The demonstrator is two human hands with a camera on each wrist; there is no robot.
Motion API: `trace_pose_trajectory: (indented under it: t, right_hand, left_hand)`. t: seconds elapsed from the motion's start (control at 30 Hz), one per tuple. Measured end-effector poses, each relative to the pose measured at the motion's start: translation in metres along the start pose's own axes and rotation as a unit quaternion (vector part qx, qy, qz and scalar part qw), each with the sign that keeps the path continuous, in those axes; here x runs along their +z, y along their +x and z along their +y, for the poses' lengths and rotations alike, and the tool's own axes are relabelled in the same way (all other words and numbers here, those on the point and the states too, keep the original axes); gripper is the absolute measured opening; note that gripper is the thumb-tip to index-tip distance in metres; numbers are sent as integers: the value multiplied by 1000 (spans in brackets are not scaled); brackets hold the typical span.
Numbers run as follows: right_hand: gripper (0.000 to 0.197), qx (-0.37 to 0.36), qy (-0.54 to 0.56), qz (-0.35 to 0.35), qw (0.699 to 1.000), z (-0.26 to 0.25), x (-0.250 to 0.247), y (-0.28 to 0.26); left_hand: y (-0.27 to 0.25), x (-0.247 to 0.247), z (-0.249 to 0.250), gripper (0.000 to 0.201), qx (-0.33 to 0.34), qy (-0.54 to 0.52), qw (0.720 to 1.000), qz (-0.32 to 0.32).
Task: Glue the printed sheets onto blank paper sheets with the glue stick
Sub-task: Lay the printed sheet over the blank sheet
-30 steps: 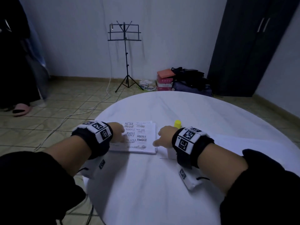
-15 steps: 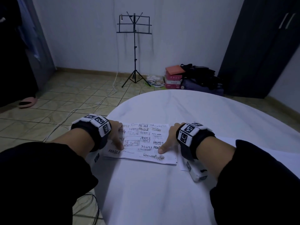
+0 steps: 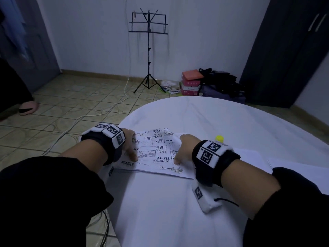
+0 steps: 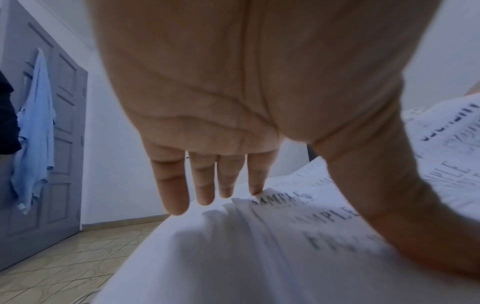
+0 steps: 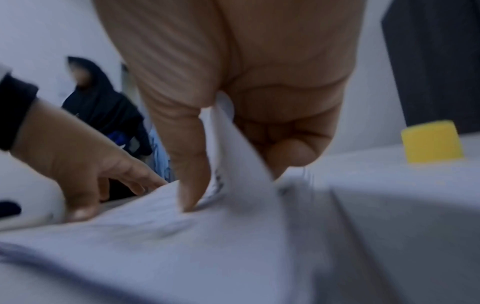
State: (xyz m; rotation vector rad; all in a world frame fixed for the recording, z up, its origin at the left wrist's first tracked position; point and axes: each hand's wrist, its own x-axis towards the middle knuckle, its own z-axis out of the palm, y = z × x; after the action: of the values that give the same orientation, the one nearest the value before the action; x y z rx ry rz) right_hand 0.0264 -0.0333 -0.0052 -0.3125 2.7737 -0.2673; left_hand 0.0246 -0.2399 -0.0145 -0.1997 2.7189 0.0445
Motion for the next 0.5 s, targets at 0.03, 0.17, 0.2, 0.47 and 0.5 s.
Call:
trace_pose_trajectory:
  t: [0.03, 0.17, 0.2, 0.47, 0.5]
  right_hand:
    - [50, -3, 22, 4, 1000, 0, 1, -2]
    - [15, -26, 131, 36, 990, 5, 1, -10]
    - [14, -34, 154, 38, 987, 5, 0, -13]
    - [17, -15, 264, 38, 964, 12, 8, -28]
    - [15, -8, 278, 44, 960, 12, 9, -31]
  left_hand:
    - [-1, 1, 0, 86, -2, -7, 1000, 4]
    - [-6, 6, -1, 98, -27, -38, 998, 41]
    - [-9, 7, -1, 108, -37, -54, 997, 47]
    - [-24, 16, 5, 155, -116, -179, 974, 71]
    - [-27, 18, 3, 159, -116, -205, 968, 81]
